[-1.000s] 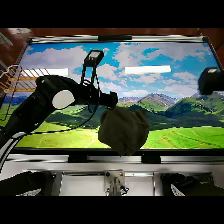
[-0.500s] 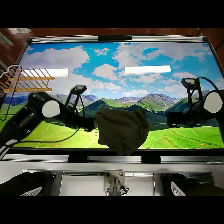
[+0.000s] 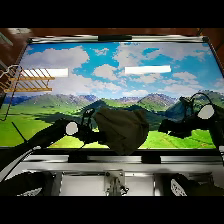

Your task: Fold the shirts.

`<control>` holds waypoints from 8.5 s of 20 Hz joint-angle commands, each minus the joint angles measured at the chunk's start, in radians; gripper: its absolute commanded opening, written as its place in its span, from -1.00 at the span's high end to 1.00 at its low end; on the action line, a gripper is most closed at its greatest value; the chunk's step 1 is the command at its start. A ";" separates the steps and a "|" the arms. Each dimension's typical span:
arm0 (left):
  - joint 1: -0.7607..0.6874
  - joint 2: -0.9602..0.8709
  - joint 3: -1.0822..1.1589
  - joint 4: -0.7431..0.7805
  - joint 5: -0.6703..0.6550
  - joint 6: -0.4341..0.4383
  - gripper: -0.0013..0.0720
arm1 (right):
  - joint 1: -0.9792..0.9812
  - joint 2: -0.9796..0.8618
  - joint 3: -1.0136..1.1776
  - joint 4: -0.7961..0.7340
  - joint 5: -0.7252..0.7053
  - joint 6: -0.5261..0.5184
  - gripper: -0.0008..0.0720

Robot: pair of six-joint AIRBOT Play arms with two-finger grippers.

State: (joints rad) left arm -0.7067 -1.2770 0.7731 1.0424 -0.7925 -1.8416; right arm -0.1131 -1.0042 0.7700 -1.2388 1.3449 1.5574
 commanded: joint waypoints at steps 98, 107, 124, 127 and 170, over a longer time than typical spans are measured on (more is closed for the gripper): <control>0.157 0.113 -0.225 -0.317 0.217 0.094 0.88 | 0.185 -0.401 0.731 -0.007 0.055 0.027 0.79; 0.701 0.547 0.730 -0.055 -0.045 0.420 0.88 | 0.080 -0.113 1.144 -0.056 -0.107 -0.014 0.79; 0.877 0.607 1.110 -0.009 -0.472 0.416 0.88 | 0.057 0.271 1.099 -0.181 0.352 0.149 0.79; 0.876 0.607 0.833 -0.010 -0.500 0.416 0.88 | 0.057 0.267 0.791 -0.223 0.397 0.178 0.79; 0.865 -0.066 0.019 -0.146 -0.142 0.431 -0.36 | -0.078 -0.360 0.192 0.220 -0.232 -0.055 -0.60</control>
State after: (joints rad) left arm 0.1722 -1.3235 0.8005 0.8993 -1.0073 -1.4036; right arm -0.2386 -1.3403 0.9619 -1.0340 1.1435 1.5078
